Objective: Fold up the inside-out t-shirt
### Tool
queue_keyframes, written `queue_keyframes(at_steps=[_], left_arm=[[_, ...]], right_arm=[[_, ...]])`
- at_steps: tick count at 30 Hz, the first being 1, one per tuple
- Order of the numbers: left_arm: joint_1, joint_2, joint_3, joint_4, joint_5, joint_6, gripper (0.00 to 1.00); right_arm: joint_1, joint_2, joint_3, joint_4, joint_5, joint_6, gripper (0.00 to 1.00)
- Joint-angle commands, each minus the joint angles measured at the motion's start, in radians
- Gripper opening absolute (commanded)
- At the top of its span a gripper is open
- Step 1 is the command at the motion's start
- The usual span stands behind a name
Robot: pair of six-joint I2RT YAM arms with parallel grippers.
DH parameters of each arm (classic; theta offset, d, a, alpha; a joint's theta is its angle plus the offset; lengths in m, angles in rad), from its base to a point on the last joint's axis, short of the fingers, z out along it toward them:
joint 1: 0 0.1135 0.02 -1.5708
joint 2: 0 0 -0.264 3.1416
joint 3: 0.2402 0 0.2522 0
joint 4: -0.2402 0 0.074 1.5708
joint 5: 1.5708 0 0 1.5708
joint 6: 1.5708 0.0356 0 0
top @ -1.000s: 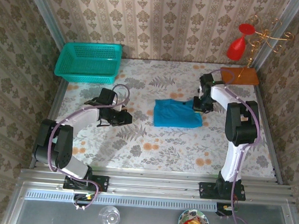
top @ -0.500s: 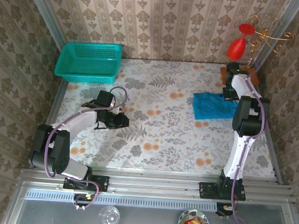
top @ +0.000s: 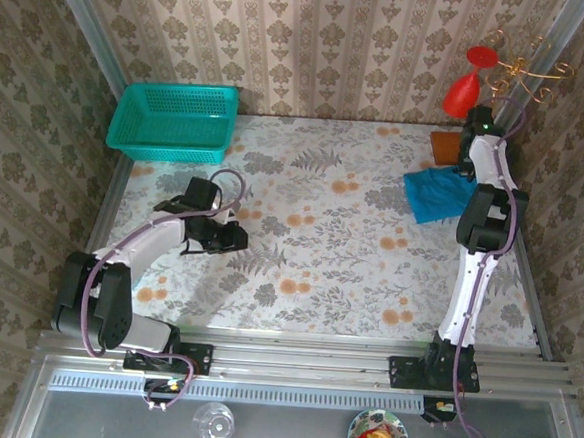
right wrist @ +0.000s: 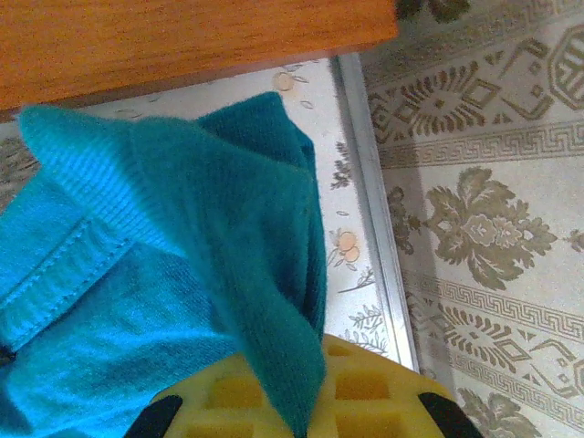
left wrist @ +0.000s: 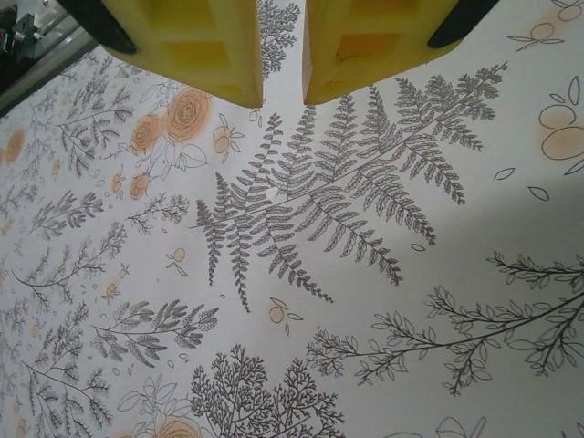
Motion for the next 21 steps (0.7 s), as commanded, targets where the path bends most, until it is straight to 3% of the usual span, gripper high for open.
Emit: queue_keyframes(at_steps=[1,6,10,13,21], left_arm=[[0.007,-0.003,0.000,-0.012,-0.022,-0.001,0.21],[0.018,0.010,0.023,-0.010,-0.053,-0.012,0.23],[0.028,0.004,0.043,-0.010,-0.073,-0.019,0.27],[0.036,-0.003,0.058,-0.015,-0.103,-0.019,0.35],[0.064,-0.010,0.073,-0.007,-0.230,0.004,0.57]], right_arm=[[-0.041,0.015,0.036,-0.041,0.029,0.068,0.01],[-0.063,-0.011,0.009,-0.020,0.025,0.116,0.05],[-0.064,-0.050,-0.026,0.025,0.028,0.125,0.27],[-0.059,-0.121,-0.107,0.083,0.026,0.139,0.41],[-0.015,-0.350,-0.383,0.190,-0.013,0.200,0.54]])
